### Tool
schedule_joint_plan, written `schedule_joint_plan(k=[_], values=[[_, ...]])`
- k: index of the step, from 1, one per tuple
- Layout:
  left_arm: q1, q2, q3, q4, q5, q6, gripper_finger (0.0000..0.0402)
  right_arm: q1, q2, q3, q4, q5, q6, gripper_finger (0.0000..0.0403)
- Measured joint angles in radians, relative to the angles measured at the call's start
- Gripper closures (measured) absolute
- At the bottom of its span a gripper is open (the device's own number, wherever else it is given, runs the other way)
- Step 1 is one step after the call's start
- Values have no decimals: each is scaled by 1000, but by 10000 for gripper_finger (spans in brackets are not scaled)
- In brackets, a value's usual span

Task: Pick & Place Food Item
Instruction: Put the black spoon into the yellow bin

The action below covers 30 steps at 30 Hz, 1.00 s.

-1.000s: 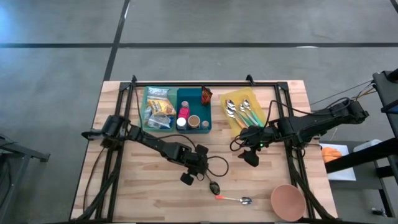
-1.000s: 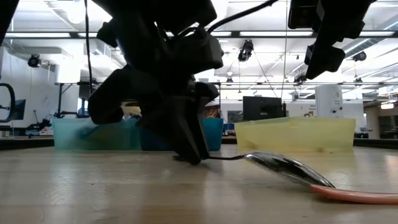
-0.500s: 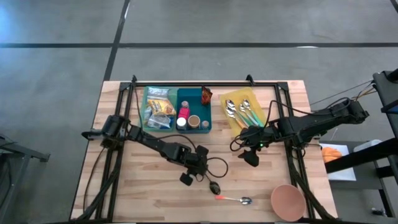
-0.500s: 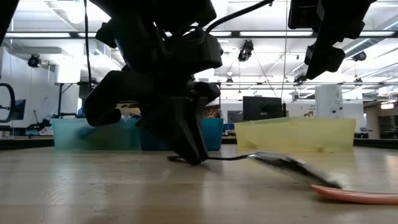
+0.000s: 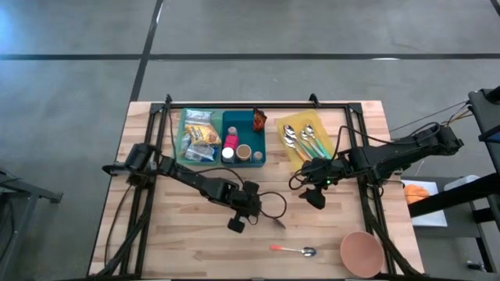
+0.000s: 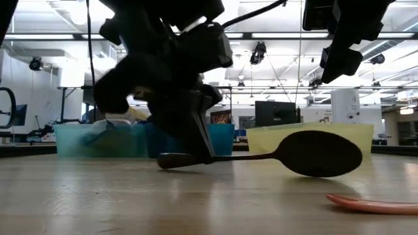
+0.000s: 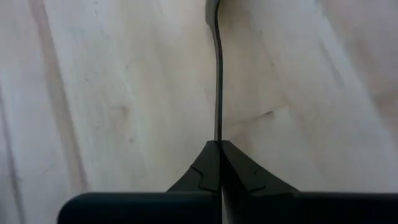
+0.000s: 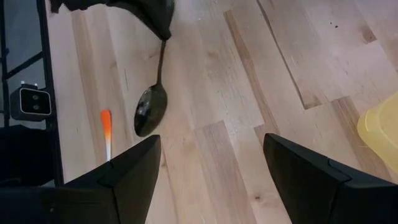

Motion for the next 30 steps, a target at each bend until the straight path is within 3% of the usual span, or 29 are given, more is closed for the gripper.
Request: schedule_joint_plan(k=[13,23,27,30], values=[[6,-97,0,-31,-49,-350,401,0,0,14,74,20,55,119],[49,-176,-4,-37,-131,-636,401,26,-107,107,68,312,116,119],[61,-247,-56,67,-185,-692,401,51,-216,121,69,423,119,119],[79,-304,-133,240,-210,-748,401,61,-294,119,67,473,128,119]])
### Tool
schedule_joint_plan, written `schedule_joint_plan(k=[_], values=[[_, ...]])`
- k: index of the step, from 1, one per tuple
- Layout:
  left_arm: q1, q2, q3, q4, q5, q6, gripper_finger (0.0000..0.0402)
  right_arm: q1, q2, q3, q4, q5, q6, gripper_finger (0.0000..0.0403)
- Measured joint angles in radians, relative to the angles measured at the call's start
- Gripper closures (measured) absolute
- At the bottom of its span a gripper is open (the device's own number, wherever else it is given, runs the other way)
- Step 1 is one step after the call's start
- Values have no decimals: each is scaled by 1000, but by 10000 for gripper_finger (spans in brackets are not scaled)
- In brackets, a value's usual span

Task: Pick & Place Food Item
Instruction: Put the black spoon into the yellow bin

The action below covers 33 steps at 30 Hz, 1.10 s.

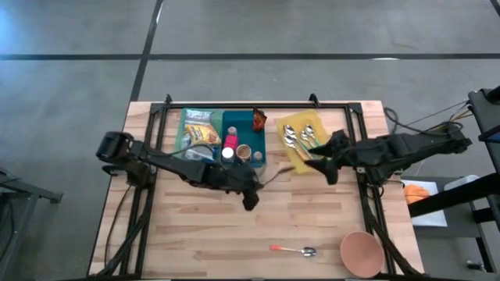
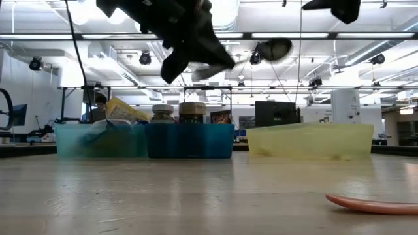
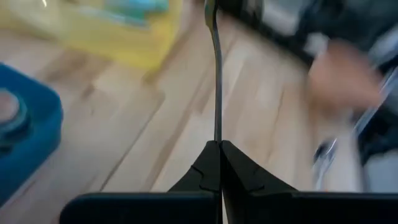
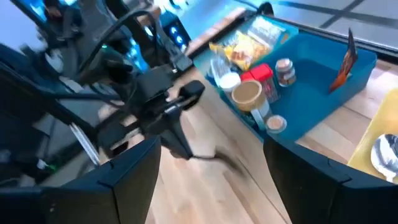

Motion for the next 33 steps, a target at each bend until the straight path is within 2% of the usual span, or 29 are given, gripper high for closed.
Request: schedule_joint_plan(k=[6,10,19,25,33], values=[[49,-58,-144,495,-22,-112,401,0,-47,-7,-6,34,32,119],[74,-57,-151,651,-23,-112,401,0,-4,-8,19,69,38,119],[96,-57,-52,669,-21,-16,401,-9,146,-9,315,108,12,119],[95,-57,-26,667,7,-8,401,-21,172,-4,465,100,-81,119],[93,-57,-19,677,10,-23,401,-30,176,-3,493,98,-104,119]])
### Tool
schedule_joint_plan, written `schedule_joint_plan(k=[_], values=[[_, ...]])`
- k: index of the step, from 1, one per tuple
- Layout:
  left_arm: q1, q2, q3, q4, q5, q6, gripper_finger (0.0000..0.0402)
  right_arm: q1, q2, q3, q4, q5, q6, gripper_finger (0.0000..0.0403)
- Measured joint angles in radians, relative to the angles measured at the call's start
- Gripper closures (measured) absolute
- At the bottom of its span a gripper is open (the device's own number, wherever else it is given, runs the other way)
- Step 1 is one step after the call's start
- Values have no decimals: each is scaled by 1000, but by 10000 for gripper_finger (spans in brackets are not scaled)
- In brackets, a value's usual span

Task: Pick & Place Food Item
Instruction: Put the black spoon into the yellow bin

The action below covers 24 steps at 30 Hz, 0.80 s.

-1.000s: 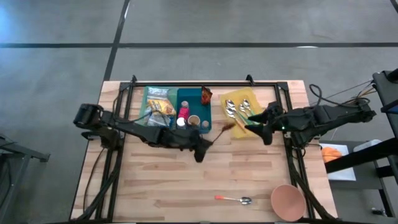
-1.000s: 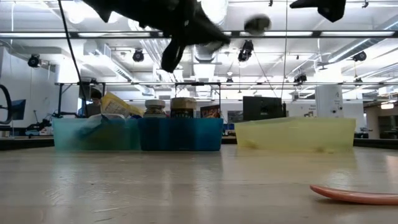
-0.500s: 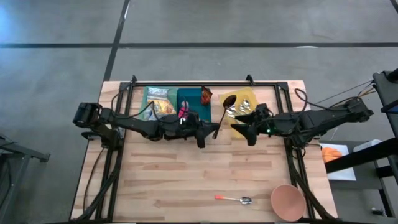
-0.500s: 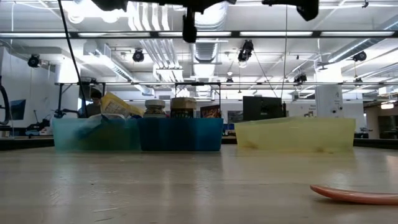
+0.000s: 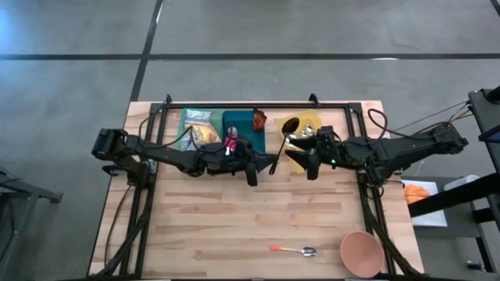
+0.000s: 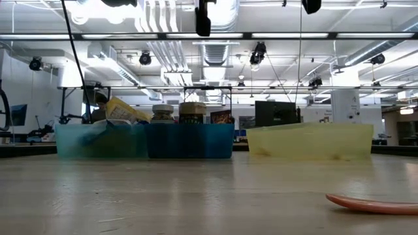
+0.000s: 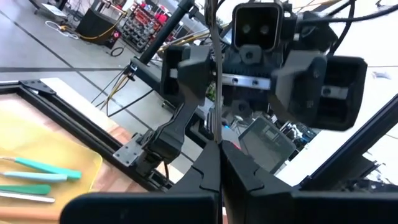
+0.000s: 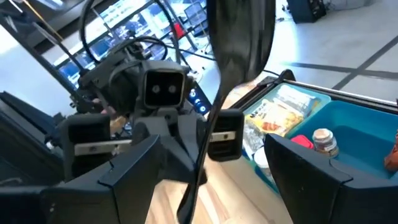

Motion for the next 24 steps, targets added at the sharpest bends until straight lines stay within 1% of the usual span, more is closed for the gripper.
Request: schedule_joint_plan(k=[5,12,16,20,22,24], values=[[0,0,0,44,9,-4,401,-1,3,0,1,7,-2,119],[-1,0,2,54,11,-9,401,-23,13,0,31,8,-28,119],[-1,1,12,54,11,-7,401,-43,43,0,82,-19,-32,119],[-1,1,12,58,15,-7,401,-45,69,8,85,-39,-37,120],[-1,1,11,58,15,-7,401,-46,78,15,85,-39,-43,128],[-1,1,11,58,15,-7,401,-50,84,24,85,-45,-46,148]])
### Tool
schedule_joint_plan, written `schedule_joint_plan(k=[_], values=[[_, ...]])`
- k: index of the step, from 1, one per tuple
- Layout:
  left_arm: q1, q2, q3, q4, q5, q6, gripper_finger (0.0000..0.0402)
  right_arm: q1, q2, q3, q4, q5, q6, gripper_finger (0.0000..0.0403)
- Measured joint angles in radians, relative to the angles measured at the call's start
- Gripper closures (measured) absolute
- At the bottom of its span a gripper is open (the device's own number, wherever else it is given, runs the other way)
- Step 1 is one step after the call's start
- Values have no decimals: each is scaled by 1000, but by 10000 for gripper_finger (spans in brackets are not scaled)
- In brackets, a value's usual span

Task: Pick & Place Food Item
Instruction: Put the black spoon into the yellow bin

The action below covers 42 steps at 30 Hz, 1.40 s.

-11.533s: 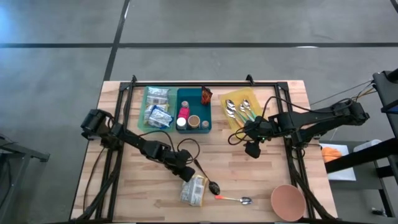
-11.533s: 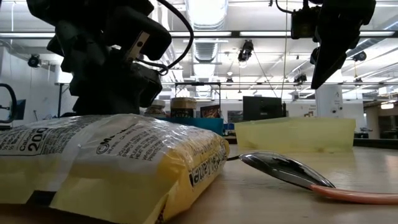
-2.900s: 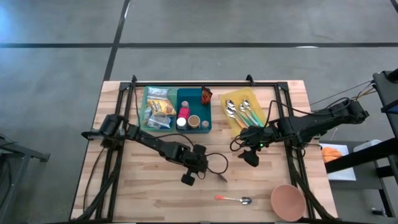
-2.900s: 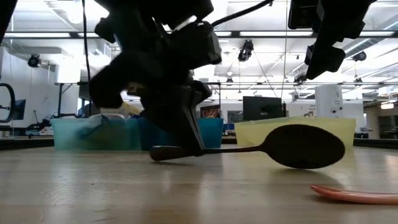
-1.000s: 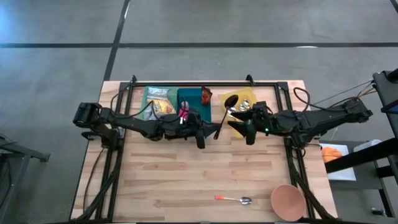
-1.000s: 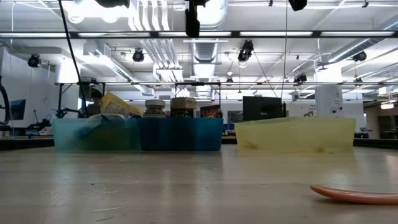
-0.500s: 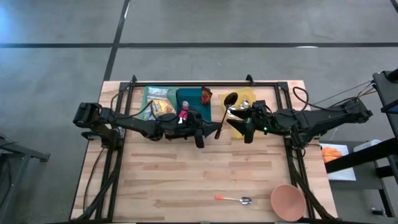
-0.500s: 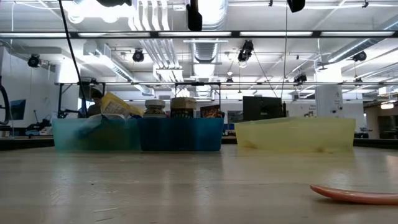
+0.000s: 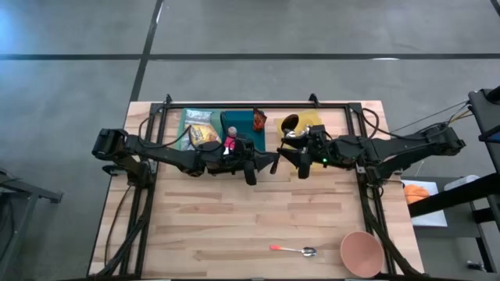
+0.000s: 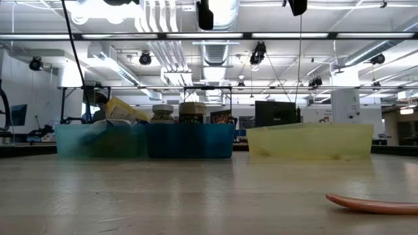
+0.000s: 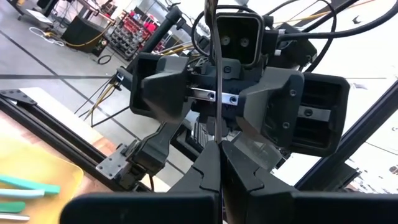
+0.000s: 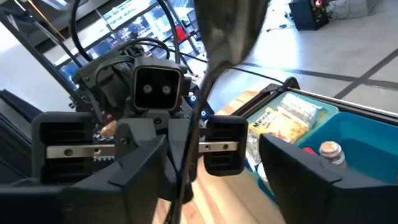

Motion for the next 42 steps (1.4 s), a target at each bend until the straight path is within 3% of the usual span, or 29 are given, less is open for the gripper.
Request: schedule_joint_plan(k=[7,13,21,37,42], values=[[0,0,0,0,0,3,401,-1,0,7,-2,-5,-29,260],[0,1,0,9,0,4,401,-2,-7,8,4,-62,-63,380],[-1,1,-1,11,3,3,379,-2,-7,8,5,-91,-57,393],[-1,1,-1,14,3,-46,373,-3,-7,8,7,-128,-69,395],[0,0,0,22,11,-61,333,-5,-5,5,-3,-140,-71,395]])
